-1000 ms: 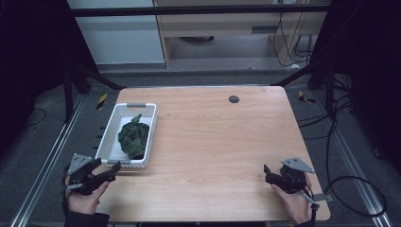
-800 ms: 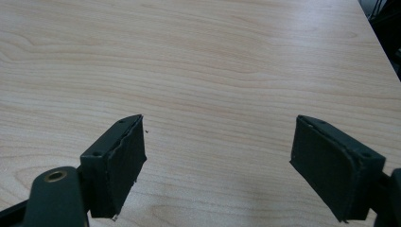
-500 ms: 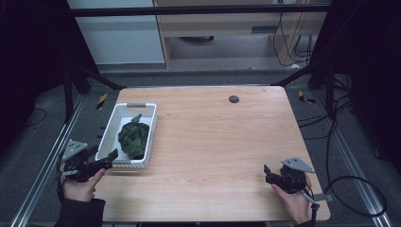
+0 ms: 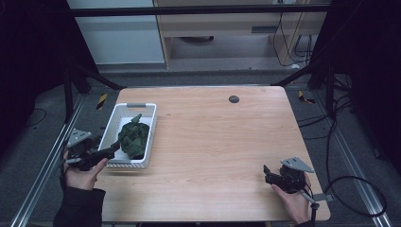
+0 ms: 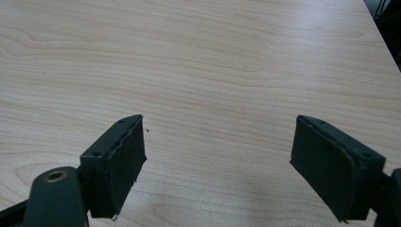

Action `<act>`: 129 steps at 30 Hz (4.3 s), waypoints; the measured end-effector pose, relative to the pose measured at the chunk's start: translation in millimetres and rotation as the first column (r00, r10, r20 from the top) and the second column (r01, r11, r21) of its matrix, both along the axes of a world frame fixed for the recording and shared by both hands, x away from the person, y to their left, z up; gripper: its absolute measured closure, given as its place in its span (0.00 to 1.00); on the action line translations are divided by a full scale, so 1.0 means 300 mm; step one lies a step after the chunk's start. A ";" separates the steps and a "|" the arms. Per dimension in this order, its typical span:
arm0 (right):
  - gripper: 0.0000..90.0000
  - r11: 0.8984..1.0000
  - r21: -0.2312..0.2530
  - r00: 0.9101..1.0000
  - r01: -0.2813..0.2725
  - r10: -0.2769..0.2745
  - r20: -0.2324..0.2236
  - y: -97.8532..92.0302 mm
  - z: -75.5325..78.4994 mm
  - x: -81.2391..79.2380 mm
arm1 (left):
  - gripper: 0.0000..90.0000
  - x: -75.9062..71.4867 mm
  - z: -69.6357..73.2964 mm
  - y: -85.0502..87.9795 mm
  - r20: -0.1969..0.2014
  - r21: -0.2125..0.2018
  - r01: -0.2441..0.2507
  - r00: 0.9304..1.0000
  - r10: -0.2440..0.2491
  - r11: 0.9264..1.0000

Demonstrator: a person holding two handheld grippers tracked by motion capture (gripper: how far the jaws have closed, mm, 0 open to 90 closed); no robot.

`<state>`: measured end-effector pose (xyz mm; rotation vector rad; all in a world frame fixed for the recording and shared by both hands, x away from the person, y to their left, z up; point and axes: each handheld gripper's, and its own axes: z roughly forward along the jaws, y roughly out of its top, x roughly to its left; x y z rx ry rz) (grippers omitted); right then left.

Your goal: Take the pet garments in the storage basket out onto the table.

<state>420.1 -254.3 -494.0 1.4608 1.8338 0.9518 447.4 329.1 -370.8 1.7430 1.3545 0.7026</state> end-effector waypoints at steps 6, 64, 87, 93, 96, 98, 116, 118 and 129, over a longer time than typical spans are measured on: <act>0.20 1.000 0.000 1.000 -0.001 0.001 -0.004 0.001 -0.002 0.002 | 0.24 0.038 0.015 -0.012 -0.016 0.017 0.004 1.000 -0.004 1.000; 0.20 1.000 0.007 0.999 -0.013 0.013 -0.029 0.000 -0.010 0.007 | 0.25 0.341 -0.020 -0.060 -0.230 0.150 0.068 0.973 -0.032 0.986; 0.19 1.000 0.006 0.999 -0.023 0.024 -0.038 0.000 -0.014 0.010 | 0.28 0.418 -0.076 -0.062 -0.327 0.176 0.080 0.945 -0.019 0.981; 0.19 1.000 0.009 0.999 -0.025 0.025 -0.044 0.002 -0.015 0.010 | 0.27 0.429 -0.090 -0.065 -0.347 0.182 0.082 0.938 -0.015 0.980; 0.19 1.000 0.009 0.999 -0.026 0.027 -0.046 0.002 -0.015 0.010 | 0.28 0.433 -0.098 -0.067 -0.351 0.182 0.086 0.936 -0.017 0.980; 0.19 1.000 0.009 0.998 -0.027 0.028 -0.047 0.003 -0.016 0.011 | 0.28 0.435 -0.104 -0.069 -0.357 0.182 0.087 0.934 -0.017 0.979; 0.19 0.999 0.005 0.998 -0.038 0.038 -0.056 0.005 -0.019 0.013 | 0.35 0.453 -0.160 -0.074 -0.405 0.188 0.100 0.914 -0.015 0.977; 0.19 0.999 0.006 0.998 -0.039 0.039 -0.057 0.005 -0.019 0.013 | 0.36 0.453 -0.164 -0.072 -0.405 0.185 0.096 0.914 -0.013 0.978; 0.19 0.999 0.006 0.997 -0.046 0.046 -0.062 0.007 -0.021 0.015 | 0.58 0.455 -0.179 -0.068 -0.436 0.176 0.108 0.900 -0.021 0.978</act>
